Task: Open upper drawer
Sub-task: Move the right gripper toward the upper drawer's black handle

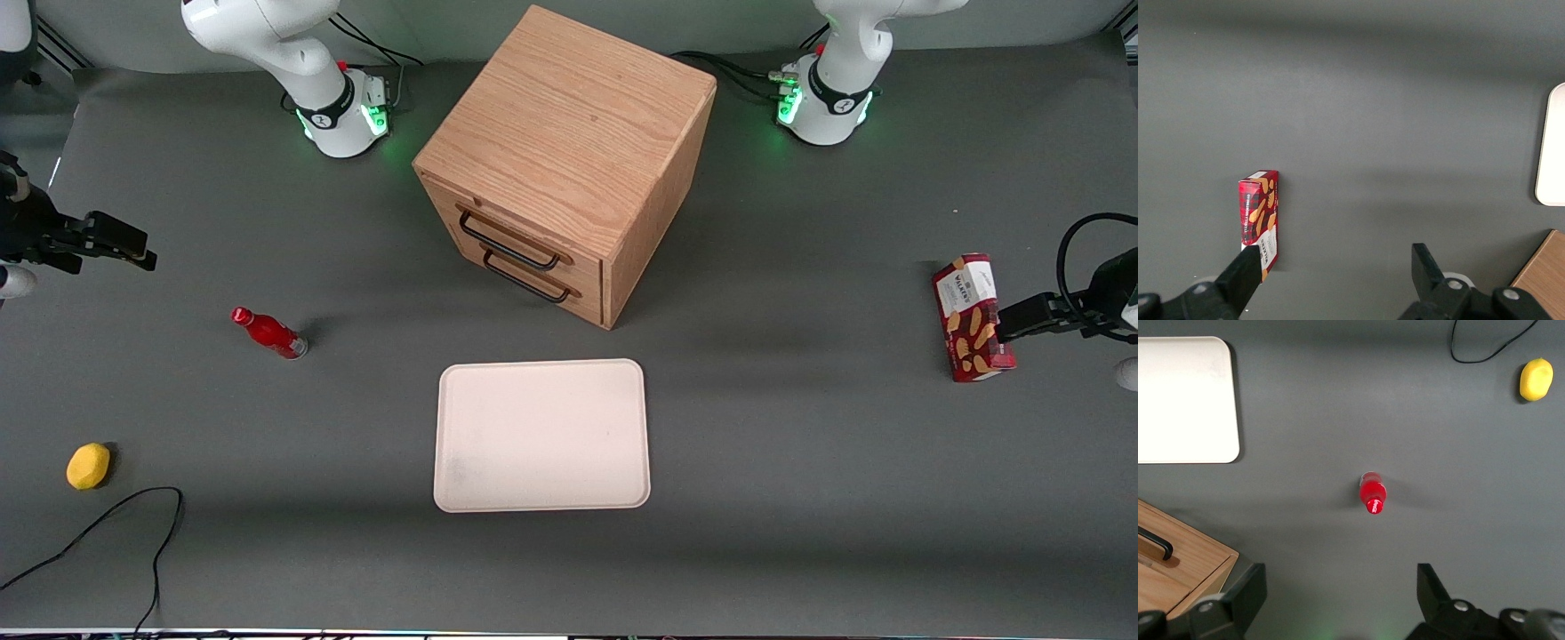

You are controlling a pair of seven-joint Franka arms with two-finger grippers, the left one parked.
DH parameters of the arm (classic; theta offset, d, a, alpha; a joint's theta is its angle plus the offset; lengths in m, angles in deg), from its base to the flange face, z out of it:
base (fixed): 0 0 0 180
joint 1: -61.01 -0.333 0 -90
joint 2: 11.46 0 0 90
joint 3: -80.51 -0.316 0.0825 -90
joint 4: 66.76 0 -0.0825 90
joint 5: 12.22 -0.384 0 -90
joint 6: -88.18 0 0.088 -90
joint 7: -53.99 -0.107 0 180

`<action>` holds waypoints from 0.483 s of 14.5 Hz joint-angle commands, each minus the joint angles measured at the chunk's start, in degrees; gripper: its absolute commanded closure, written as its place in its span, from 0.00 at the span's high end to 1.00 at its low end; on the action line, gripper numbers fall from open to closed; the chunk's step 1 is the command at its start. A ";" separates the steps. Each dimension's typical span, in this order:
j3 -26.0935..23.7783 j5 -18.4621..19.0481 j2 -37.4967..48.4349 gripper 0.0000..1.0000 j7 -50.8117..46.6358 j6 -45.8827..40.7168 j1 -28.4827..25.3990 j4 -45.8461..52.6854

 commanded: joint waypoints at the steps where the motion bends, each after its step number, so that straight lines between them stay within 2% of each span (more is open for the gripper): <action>1: 0.39 0.68 0.06 1.00 -1.24 -0.79 -0.30 -0.10; 3: 0.13 0.68 -0.72 1.00 -0.98 -0.79 -0.83 -0.10; 7: -0.40 0.07 -3.44 1.00 -0.37 0.00 -9.42 -0.19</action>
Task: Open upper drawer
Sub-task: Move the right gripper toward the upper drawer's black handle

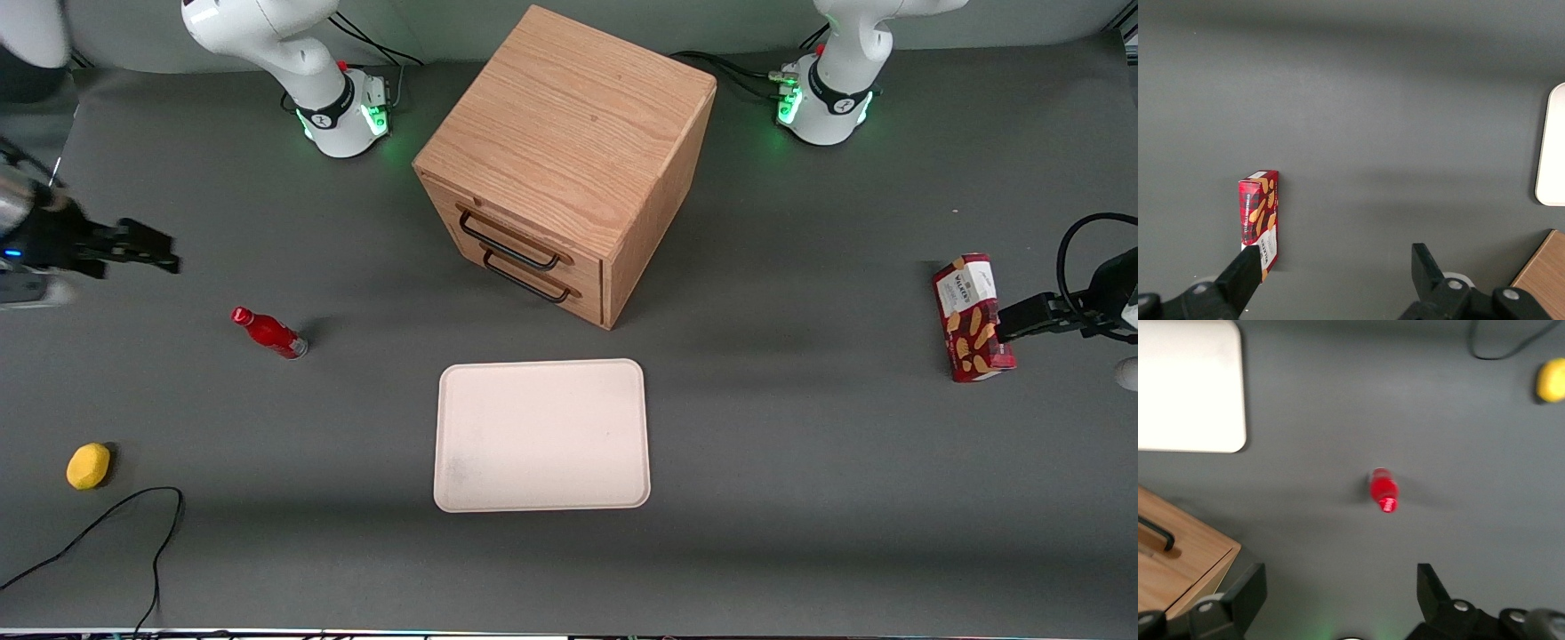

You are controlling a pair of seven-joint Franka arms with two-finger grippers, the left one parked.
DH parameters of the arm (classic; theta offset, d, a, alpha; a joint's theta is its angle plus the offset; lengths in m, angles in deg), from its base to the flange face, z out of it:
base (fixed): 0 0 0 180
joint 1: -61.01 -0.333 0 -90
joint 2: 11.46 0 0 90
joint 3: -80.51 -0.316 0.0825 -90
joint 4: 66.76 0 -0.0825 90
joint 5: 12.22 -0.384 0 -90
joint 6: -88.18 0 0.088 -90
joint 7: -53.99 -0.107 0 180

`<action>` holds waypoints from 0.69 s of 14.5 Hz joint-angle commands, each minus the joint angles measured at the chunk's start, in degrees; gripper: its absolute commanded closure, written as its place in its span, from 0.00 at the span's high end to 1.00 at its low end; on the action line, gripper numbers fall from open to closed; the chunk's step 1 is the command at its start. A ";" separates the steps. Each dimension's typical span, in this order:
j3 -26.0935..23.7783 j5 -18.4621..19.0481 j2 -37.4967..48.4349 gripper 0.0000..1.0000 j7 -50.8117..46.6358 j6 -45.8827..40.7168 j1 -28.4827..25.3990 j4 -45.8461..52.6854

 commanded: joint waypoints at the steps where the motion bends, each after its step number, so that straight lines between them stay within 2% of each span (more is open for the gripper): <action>1: -0.11 0.04 -2.50 1.00 1.06 -0.08 -7.40 0.44; 3: -0.12 -3.80 -4.08 1.00 3.01 0.27 -11.80 0.70; 6: -1.60 -5.14 -6.28 1.00 2.92 5.17 -16.29 1.41; 8: -4.50 -8.38 -7.60 1.00 3.97 6.42 -16.31 1.84; 10: -5.82 -11.89 -9.44 1.00 13.50 6.51 -16.30 3.24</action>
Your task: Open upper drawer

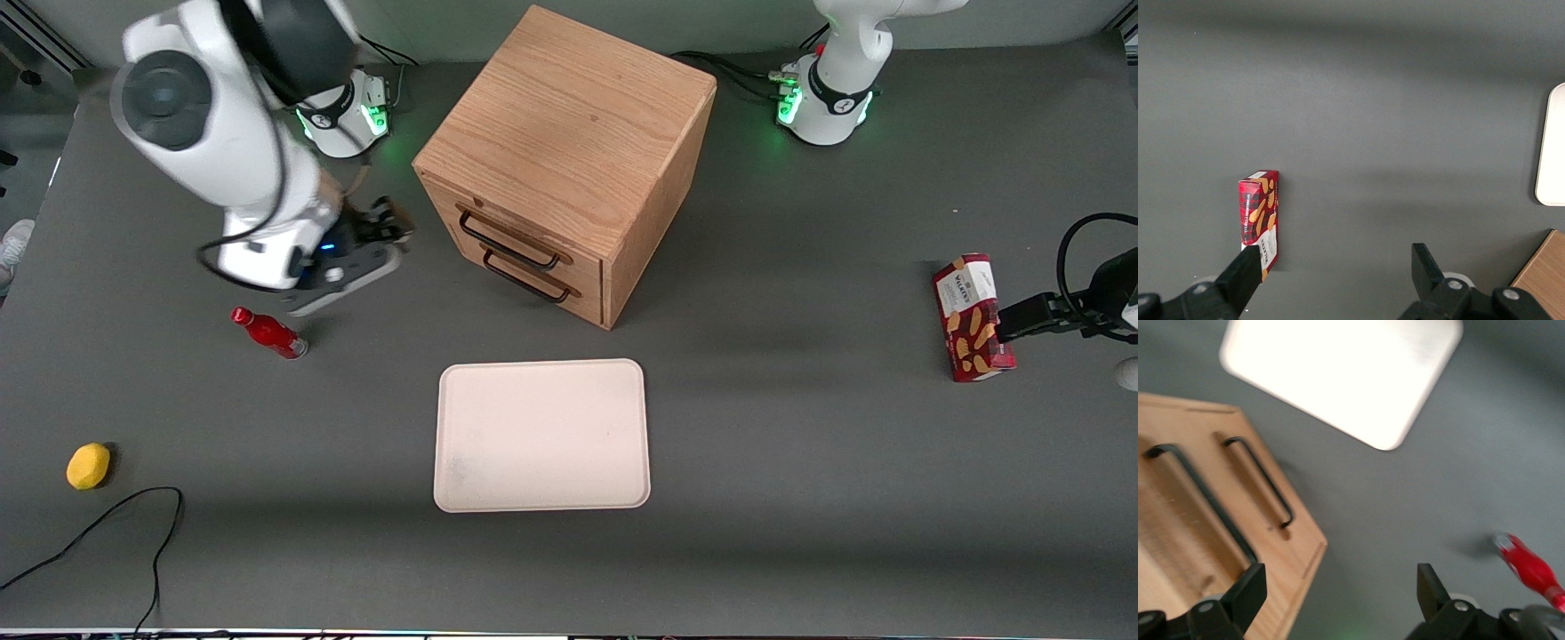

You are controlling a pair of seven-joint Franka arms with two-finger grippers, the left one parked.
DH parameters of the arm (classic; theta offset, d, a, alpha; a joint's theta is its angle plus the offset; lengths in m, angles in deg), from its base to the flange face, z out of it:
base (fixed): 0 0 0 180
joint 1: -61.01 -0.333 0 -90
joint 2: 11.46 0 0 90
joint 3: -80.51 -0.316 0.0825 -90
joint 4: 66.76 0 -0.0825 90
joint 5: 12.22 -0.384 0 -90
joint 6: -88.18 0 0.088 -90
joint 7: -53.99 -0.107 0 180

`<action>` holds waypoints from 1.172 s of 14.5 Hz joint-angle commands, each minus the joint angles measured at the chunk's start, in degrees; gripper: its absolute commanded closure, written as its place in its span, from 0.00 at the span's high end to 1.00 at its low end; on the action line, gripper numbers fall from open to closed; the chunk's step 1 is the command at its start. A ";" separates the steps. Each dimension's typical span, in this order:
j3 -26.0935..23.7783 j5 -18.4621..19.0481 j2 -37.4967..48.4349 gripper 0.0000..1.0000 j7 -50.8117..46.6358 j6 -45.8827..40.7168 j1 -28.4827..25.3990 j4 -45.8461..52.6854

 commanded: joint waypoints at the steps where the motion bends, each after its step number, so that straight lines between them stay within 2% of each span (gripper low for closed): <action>1: -1.00 -5.59 -3.34 1.00 13.83 -0.08 0.40 3.44; 2: -1.26 -6.30 -4.13 1.00 17.01 -0.08 0.31 3.97; 6: -2.85 -11.31 -6.76 1.00 18.19 0.09 0.31 3.97; 11: -4.78 -13.51 -10.63 1.00 21.34 3.60 0.31 3.36; 17: -4.87 -13.69 -10.90 1.00 23.37 5.98 0.22 -0.15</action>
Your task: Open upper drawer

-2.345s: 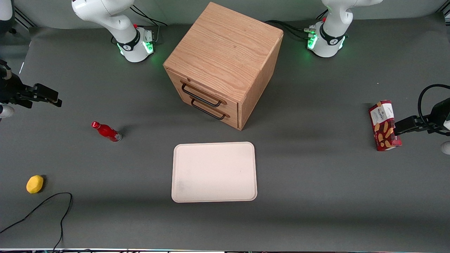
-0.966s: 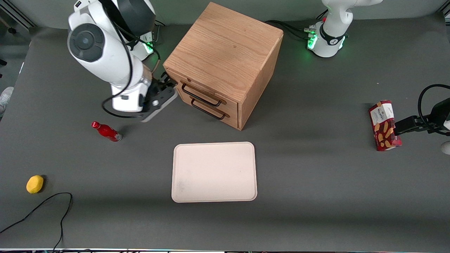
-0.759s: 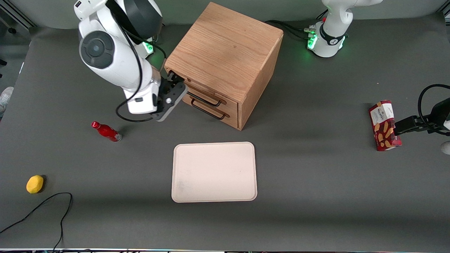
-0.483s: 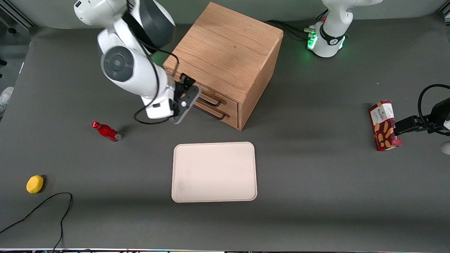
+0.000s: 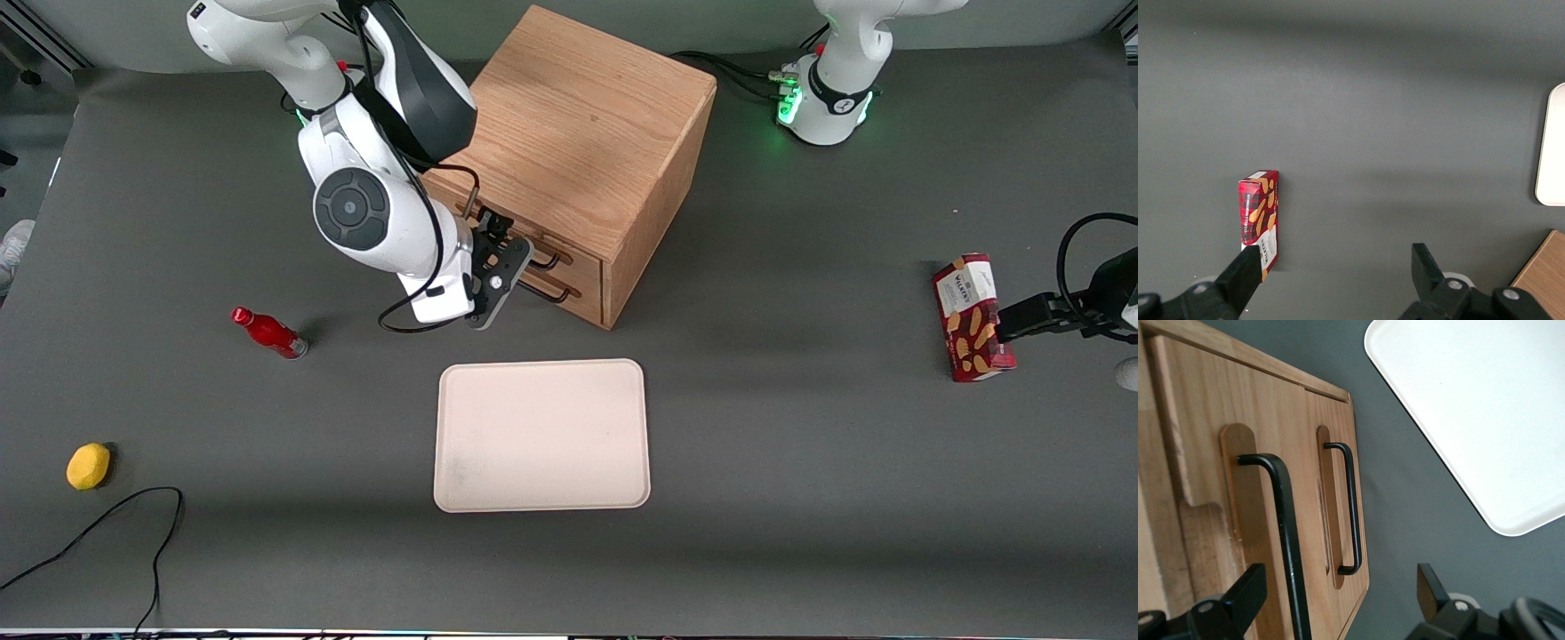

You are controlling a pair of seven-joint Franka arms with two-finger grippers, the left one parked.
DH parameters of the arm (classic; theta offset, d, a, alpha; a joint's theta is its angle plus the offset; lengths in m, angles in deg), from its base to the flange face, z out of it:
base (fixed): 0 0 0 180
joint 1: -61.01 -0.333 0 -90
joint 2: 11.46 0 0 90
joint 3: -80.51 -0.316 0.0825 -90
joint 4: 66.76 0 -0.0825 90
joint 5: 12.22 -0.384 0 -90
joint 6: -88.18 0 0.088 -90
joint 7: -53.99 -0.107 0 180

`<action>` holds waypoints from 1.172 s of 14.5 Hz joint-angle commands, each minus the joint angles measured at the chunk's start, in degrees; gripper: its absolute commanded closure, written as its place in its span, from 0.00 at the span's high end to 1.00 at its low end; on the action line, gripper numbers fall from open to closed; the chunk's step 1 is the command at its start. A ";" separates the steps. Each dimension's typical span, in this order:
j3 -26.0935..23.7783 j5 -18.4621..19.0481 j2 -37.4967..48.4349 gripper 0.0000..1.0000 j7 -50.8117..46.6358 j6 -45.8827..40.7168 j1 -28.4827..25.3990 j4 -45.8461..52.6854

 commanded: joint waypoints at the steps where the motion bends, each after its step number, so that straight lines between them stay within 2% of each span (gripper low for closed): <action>1: -0.05 -1.74 0.45 1.00 1.88 2.09 0.13 -2.18; 9: -1.90 -1.65 1.15 1.00 2.23 6.05 0.12 -6.32; 17: -1.55 3.35 0.45 1.00 3.99 6.94 4.69 -4.39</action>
